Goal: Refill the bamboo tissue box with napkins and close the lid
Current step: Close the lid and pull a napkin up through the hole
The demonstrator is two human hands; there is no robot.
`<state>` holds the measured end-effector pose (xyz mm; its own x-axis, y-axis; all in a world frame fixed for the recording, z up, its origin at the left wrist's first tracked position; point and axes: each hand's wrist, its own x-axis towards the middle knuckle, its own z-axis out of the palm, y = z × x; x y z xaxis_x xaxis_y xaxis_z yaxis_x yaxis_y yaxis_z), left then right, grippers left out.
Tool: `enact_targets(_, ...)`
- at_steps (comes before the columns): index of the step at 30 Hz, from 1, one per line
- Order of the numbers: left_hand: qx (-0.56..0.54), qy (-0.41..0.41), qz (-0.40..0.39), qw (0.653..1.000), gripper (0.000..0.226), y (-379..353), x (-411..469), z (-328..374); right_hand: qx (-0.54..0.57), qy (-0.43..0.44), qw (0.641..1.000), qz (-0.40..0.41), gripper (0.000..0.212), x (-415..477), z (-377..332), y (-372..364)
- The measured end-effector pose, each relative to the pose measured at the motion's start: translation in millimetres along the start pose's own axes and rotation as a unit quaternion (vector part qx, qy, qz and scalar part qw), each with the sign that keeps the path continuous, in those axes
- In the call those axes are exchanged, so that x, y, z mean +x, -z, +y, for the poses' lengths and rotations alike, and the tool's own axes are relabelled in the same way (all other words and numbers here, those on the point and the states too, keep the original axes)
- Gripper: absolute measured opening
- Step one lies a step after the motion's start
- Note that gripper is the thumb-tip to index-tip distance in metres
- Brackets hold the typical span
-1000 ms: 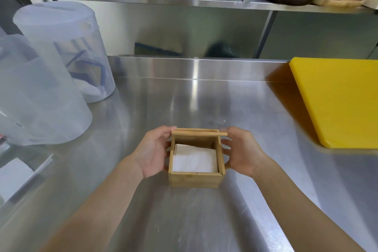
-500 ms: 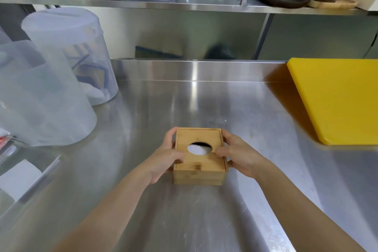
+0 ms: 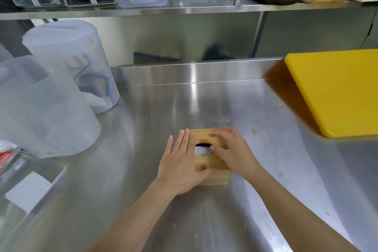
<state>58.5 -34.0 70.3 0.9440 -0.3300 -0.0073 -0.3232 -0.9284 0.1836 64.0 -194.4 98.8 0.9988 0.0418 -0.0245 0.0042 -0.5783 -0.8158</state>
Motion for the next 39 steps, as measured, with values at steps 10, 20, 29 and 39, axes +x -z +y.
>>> enact_targets(10,-0.041,0.022,0.004,0.999,0.123,3,-3,4,-0.483,0.088,0.840,-0.230,0.032,20,-33,-16)
enact_targets(20,-0.106,0.043,0.002,0.993,0.113,8,-3,9,-0.474,0.147,0.856,-0.141,0.030,30,-34,-23)
enact_targets(29,-0.109,0.049,-0.024,0.993,0.109,11,-4,9,-0.376,0.193,0.898,-0.122,0.024,26,-25,-6)
enact_targets(39,-0.119,0.047,-0.052,0.990,0.100,12,-2,7,-0.226,0.209,0.940,-0.145,0.011,32,-17,0)
